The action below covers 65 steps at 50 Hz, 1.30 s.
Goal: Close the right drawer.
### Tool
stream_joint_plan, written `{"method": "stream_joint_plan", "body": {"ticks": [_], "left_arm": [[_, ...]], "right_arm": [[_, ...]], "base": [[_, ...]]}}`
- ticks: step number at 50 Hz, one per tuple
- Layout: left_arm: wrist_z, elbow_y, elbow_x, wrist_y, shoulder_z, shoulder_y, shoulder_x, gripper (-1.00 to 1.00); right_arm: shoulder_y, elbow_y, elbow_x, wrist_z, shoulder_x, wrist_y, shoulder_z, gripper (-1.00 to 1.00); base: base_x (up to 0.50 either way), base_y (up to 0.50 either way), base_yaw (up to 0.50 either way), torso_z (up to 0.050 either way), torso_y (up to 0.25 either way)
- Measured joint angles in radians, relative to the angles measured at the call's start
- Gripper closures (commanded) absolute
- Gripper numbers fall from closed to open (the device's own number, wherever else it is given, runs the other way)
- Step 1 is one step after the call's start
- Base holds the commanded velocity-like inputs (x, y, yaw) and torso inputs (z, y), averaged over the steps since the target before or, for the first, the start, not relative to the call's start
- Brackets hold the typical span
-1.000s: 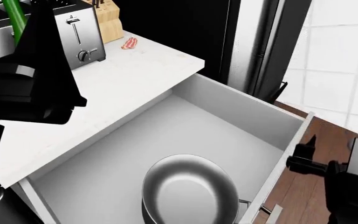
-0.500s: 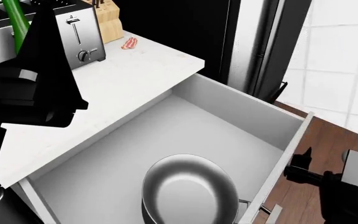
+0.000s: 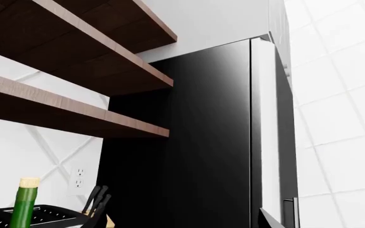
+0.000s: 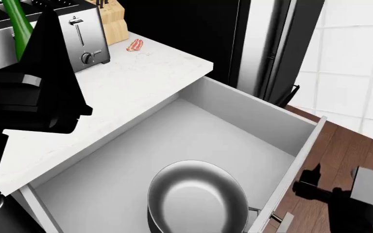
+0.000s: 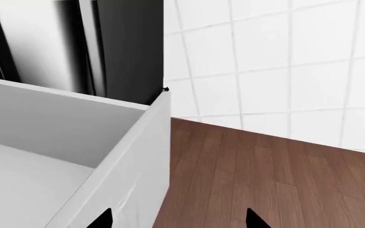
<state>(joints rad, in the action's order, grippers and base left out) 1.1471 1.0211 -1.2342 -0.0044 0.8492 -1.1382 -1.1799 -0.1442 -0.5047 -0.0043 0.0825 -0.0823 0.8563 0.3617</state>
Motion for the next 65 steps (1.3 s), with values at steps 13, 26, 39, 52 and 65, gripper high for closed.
{"method": "stream_joint_plan", "body": {"ticks": [13, 26, 39, 52, 65], "left_arm": [[-0.001, -0.001, 0.0, 0.002, 0.004, -0.003, -0.001, -1.0], [-0.003, 0.0, 0.007, 0.011, 0.01, 0.005, -0.008, -1.0], [-0.002, 0.002, 0.014, 0.018, 0.015, 0.012, -0.011, -1.0], [-0.002, 0.0, 0.022, 0.027, 0.021, 0.02, -0.013, -1.0], [-0.005, -0.003, 0.031, 0.036, 0.028, 0.029, -0.015, -1.0]], "right_arm": [[0.015, 0.025, 0.022, 0.017, -0.001, -0.021, 0.003, -1.0], [0.03, 0.086, 0.047, 0.031, -0.001, -0.073, 0.01, -1.0], [0.045, 0.147, 0.071, 0.044, -0.006, -0.121, 0.02, -1.0], [0.044, 0.199, 0.085, 0.054, -0.017, -0.151, 0.013, -1.0], [0.043, 0.268, 0.1, 0.059, -0.024, -0.195, 0.005, -1.0]], "base": [[0.0, 0.0, 0.0, 0.0, 0.001], [0.0, 0.0, 0.0, 0.0, 0.0], [0.0, 0.0, 0.0, 0.0, 0.0], [0.0, 0.0, 0.0, 0.0, 0.0], [0.0, 0.0, 0.0, 0.0, 0.0]]}}
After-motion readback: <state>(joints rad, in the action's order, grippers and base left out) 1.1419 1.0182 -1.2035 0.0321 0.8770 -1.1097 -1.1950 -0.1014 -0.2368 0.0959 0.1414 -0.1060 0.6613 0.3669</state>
